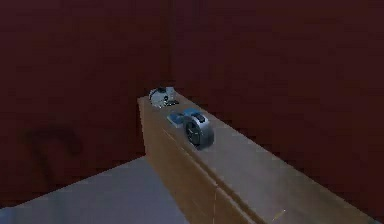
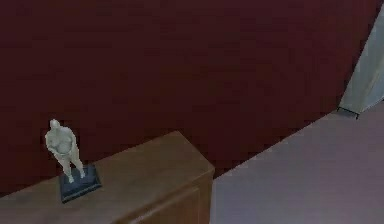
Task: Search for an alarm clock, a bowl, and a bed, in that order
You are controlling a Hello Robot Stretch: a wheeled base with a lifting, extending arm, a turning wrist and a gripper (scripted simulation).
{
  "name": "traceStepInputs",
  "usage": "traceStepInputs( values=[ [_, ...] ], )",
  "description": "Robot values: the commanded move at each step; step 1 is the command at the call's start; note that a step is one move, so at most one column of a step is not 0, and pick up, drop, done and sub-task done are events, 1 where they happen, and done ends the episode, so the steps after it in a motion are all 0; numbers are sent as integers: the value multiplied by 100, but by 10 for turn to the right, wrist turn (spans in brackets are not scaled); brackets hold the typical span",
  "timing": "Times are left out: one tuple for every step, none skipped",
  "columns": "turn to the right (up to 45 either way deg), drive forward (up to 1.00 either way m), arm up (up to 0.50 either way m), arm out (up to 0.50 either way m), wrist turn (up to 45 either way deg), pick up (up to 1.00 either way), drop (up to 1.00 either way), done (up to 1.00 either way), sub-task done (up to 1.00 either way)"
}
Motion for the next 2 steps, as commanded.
traceStepInputs(
  values=[
    [450,0,0,0,0,0,0,0,0],
    [450,0,0,0,0,0,0,0,0]
  ],
)
